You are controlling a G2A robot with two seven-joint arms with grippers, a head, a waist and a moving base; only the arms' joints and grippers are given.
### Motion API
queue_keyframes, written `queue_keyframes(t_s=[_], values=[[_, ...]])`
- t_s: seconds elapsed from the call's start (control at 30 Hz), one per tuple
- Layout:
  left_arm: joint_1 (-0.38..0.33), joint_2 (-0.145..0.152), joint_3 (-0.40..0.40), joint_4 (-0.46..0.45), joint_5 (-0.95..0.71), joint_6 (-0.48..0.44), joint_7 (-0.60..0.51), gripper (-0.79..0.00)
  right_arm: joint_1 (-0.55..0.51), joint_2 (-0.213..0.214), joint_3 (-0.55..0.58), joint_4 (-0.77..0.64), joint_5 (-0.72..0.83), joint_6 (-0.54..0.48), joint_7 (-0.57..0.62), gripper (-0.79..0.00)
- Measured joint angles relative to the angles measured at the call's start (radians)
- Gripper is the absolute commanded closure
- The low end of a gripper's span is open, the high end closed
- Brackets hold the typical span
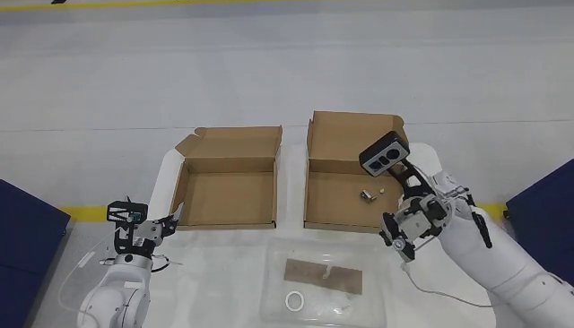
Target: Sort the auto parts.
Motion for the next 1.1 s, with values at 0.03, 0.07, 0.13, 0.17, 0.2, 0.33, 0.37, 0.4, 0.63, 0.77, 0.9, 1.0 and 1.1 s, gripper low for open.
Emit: queue_keyframes(t_s=[0.03, 0.07, 0.13, 0.17, 0.2, 0.33, 0.37, 0.4, 0.63, 0.77, 0.9, 1.0, 1.1], values=[[0.0, 0.0, 0.0, 0.0, 0.0, 0.0, 0.0, -0.785, -0.012, -0.004, 0.004, -0.007, 0.02, 0.012, -0.016, 0.0], [0.0, 0.0, 0.0, 0.0, 0.0, 0.0, 0.0, -0.785, -0.022, -0.007, 0.006, -0.012, 0.047, 0.021, -0.023, 0.0], [0.0, 0.0, 0.0, 0.0, 0.0, 0.0, 0.0, -0.785, -0.038, -0.017, 0.011, -0.014, 0.11, 0.037, -0.029, 0.0], [0.0, 0.0, 0.0, 0.0, 0.0, 0.0, 0.0, -0.785, -0.044, -0.021, 0.012, -0.013, 0.132, 0.043, -0.031, 0.0], [0.0, 0.0, 0.0, 0.0, 0.0, 0.0, 0.0, -0.785, -0.048, -0.026, 0.012, -0.012, 0.153, 0.05, -0.034, 0.0], [0.0, 0.0, 0.0, 0.0, 0.0, 0.0, 0.0, -0.785, -0.065, -0.047, 0.013, -0.004, 0.231, 0.076, -0.048, 0.0], [0.0, 0.0, 0.0, 0.0, 0.0, 0.0, 0.0, -0.785, -0.069, -0.052, 0.011, -0.001, 0.244, 0.085, -0.055, 0.0], [0.0, 0.0, 0.0, 0.0, 0.0, 0.0, 0.0, -0.785, -0.071, -0.056, 0.011, 0.001, 0.252, 0.092, -0.062, 0.0], [0.0, 0.0, 0.0, 0.0, 0.0, 0.0, 0.0, -0.785, -0.087, -0.082, 0.026, 0.011, 0.258, 0.099, -0.093, 0.0], [0.0, 0.0, 0.0, 0.0, 0.0, 0.0, 0.0, -0.785, -0.086, -0.082, 0.027, 0.012, 0.25, 0.098, -0.093, 0.0], [0.0, 0.0, 0.0, 0.0, 0.0, 0.0, 0.0, -0.785, -0.089, -0.083, 0.027, 0.008, 0.253, 0.102, -0.097, 0.0], [0.0, 0.0, 0.0, 0.0, 0.0, 0.0, 0.0, -0.785, -0.115, -0.091, 0.035, -0.022, 0.288, 0.12, -0.138, 0.0], [0.0, 0.0, 0.0, 0.0, 0.0, 0.0, 0.0, -0.785, -0.139, -0.102, 0.046, -0.039, 0.342, 0.136, -0.154, 0.0]])
